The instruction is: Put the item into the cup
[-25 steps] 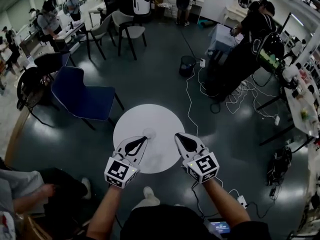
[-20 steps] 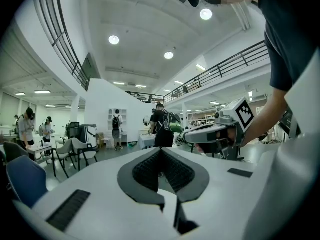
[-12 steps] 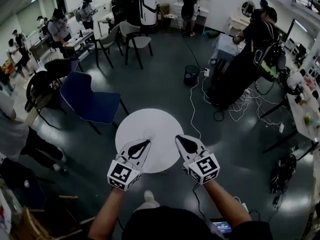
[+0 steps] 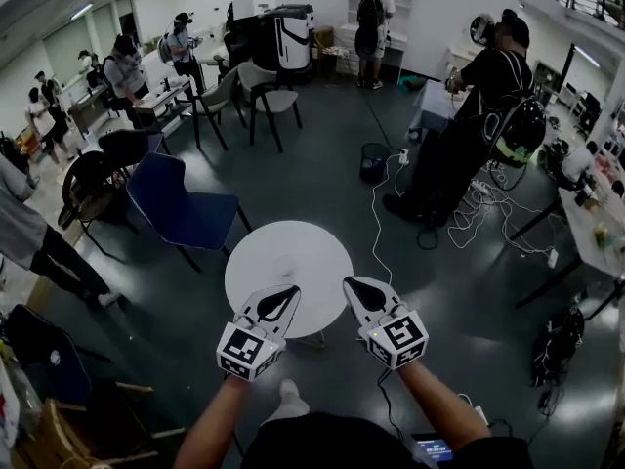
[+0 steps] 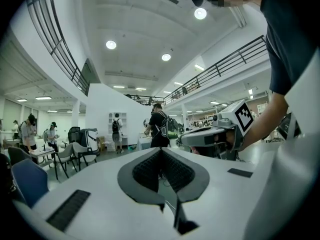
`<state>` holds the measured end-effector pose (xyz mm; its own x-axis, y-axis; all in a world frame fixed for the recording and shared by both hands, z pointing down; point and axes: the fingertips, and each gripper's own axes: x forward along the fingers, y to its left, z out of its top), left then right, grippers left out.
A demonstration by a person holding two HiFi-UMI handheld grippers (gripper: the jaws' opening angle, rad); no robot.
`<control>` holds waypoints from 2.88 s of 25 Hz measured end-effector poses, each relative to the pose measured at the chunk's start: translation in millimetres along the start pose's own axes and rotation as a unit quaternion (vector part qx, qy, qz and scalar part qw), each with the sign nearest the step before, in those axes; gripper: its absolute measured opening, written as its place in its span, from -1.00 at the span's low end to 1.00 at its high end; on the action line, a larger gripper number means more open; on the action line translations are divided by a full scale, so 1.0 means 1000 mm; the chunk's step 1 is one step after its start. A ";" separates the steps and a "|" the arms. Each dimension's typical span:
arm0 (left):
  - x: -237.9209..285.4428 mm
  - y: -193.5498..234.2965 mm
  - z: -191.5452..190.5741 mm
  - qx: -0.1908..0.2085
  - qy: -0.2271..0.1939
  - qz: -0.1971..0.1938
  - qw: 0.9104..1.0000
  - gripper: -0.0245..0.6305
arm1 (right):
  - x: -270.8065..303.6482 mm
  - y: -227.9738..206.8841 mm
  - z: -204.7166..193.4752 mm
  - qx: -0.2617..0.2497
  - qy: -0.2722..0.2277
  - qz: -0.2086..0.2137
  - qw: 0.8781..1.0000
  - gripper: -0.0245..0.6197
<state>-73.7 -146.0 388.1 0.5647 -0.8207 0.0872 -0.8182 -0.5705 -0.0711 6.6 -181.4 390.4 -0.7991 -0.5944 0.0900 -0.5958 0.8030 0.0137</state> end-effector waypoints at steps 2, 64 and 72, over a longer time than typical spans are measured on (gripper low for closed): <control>-0.003 -0.016 0.005 0.002 -0.002 0.003 1.000 -0.88 | -0.017 0.001 0.003 -0.001 -0.004 0.001 1.000 -0.87; -0.125 -0.154 0.036 0.011 -0.016 0.052 0.998 -0.88 | -0.173 0.108 0.030 -0.010 -0.043 0.007 0.999 -0.87; -0.161 -0.141 0.035 0.006 -0.019 0.053 0.998 -0.88 | -0.166 0.142 0.032 -0.014 -0.037 0.001 0.999 -0.87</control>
<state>-45.3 65.5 349.8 0.4793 -0.8767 0.0406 -0.8722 -0.4810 -0.0892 51.9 29.7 345.1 -0.8050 -0.5930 0.0171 -0.5920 0.8048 0.0422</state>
